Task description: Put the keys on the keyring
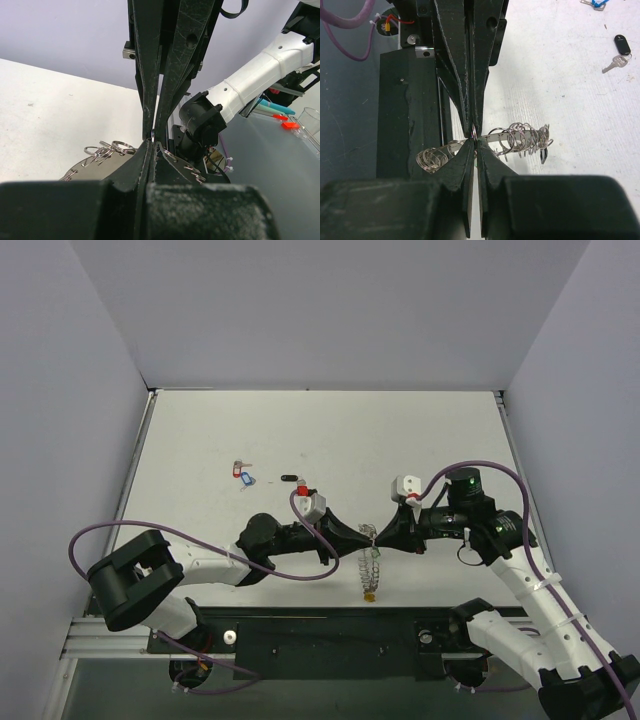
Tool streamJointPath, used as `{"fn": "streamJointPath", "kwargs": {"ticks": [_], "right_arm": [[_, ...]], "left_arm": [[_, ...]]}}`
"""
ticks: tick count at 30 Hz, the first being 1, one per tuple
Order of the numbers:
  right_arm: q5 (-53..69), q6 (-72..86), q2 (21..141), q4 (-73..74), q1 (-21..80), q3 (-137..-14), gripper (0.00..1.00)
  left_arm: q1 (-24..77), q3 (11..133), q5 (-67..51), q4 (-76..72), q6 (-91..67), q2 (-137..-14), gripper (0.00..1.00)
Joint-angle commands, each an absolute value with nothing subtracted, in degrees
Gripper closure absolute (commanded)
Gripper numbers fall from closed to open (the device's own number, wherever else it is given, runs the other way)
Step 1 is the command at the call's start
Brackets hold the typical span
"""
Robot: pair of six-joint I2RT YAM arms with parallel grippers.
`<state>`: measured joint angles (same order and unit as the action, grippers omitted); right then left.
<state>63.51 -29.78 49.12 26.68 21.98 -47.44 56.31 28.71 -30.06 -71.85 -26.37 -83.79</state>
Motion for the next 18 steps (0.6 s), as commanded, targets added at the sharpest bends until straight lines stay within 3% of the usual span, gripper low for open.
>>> {"fn": "streamJointPath", "kwargs": {"ticks": [1,3,8,11,15,18], "right_arm": [[62.6,-26.9,48.8,25.6,22.9,-48.0,1.00],[60.7,-25.7,49.0,26.3,22.8,-48.9,1.00],[57.0,-25.8,49.3,31.2,22.8,-51.8,1.00],[54.5,-28.5,49.9,35.5,22.8,-53.8,1.00],[50.8,-33.5,51.9,43.6,22.9,-58.1,1.00],[48.3,-39.0,54.6,53.2,23.5,-63.0,1.00]], "left_arm": [[56.5,29.2,-27.4,-94.1,-27.1,-82.3,1.00],[56.5,29.1,-27.6,-94.3,-27.6,-82.5,1.00],[56.4,27.6,-25.0,-94.3,-30.1,-82.2,0.54],[56.1,25.8,-22.7,-93.4,-30.3,-80.1,0.38],[54.8,26.2,-24.3,-81.4,-29.0,-75.3,0.35],[54.6,29.3,-25.0,-62.9,-25.6,-71.8,0.34]]}}
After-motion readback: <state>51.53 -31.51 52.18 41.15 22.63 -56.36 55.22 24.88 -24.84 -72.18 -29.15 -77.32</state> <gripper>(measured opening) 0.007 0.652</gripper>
